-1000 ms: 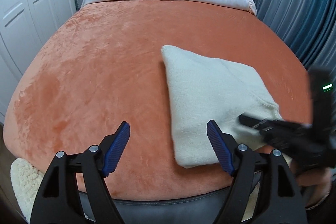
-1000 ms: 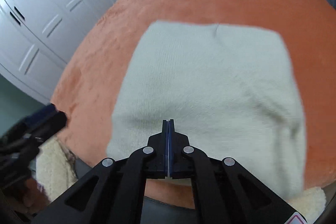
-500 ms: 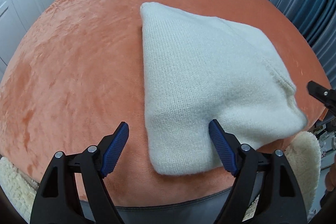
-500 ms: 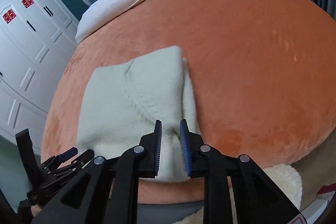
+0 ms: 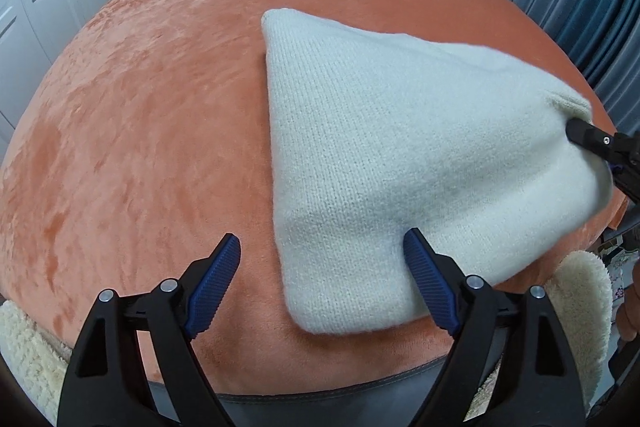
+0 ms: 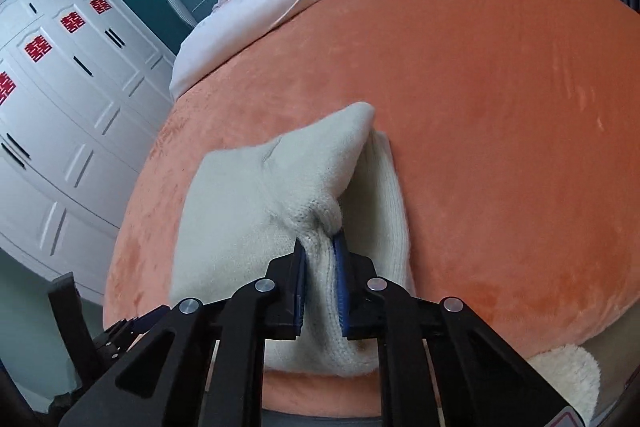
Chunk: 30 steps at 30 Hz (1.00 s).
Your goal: Fold small clothes
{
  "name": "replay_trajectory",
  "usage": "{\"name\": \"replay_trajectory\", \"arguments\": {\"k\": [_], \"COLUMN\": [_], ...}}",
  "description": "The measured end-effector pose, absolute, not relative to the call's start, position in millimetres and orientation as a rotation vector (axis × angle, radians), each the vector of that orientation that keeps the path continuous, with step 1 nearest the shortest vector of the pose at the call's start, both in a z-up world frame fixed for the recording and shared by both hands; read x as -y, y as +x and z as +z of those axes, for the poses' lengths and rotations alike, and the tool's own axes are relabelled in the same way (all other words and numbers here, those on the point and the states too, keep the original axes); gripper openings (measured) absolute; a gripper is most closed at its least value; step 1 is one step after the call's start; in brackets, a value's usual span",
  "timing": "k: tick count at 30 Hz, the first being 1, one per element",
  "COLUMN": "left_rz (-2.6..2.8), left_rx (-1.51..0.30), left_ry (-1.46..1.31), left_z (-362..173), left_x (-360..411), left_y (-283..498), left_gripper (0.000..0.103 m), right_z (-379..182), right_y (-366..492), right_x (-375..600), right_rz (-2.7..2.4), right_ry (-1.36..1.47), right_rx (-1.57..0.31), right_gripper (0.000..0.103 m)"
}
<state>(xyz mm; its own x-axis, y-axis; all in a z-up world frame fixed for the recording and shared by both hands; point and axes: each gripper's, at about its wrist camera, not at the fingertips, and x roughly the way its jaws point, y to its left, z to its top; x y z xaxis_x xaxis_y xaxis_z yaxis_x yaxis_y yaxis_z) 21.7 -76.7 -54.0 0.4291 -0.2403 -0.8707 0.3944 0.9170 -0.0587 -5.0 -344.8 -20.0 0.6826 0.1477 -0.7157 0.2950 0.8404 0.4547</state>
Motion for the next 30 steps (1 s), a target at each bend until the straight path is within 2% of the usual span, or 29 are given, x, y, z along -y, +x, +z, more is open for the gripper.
{"name": "replay_trajectory", "arguments": {"k": [2, 4, 8, 12, 15, 19, 23, 24, 26, 30], "left_rz": [-0.395, -0.398, -0.416, -0.422, -0.436, -0.409, -0.374, -0.373, -0.364, -0.369], "left_rx": [-1.08, -1.115, -1.096, -1.019, -0.986, -0.998, -1.053, -1.064, -1.063, -1.055], "left_ry": [0.2, 0.175, 0.113, 0.098, 0.101, 0.129, 0.161, 0.142, 0.134, 0.148], "left_z": [-64.0, -71.6, -51.0, -21.9, -8.1, -15.9, -39.9, -43.0, -44.0, -45.2], "left_x": [84.3, 84.6, 70.6, 63.8, 76.2, 98.0, 109.4, 108.7, 107.9, 106.8], "left_y": [24.5, 26.2, 22.6, 15.1, 21.7, 48.8, 62.9, 65.0, 65.0, 66.3], "left_gripper": [0.082, 0.082, 0.08, 0.08, 0.08, 0.08, 0.082, 0.082, 0.082, 0.083], "right_z": [-65.8, -89.8, -55.8, -13.2, 8.3, 0.6, -57.1, -61.5, -49.8, -15.9], "right_y": [5.0, 1.8, -12.1, -27.3, -18.3, 18.5, 53.5, 54.4, 56.0, 34.1], "right_x": [350.1, 355.5, 360.2, 348.0, 342.6, 325.1, 313.6, 311.5, 306.6, 311.1], "right_rz": [-0.151, -0.147, -0.152, -0.211, -0.176, -0.183, -0.188, -0.196, -0.201, -0.182], "right_ry": [0.558, 0.618, 0.668, 0.541, 0.482, 0.363, 0.333, 0.301, 0.265, 0.352], "right_rx": [-0.987, -0.981, -0.943, -0.871, -0.828, -0.885, -1.058, -1.039, -1.053, -0.955], "right_gripper": [0.01, 0.01, 0.014, 0.022, 0.022, 0.018, 0.017, 0.017, 0.017, 0.023]}}
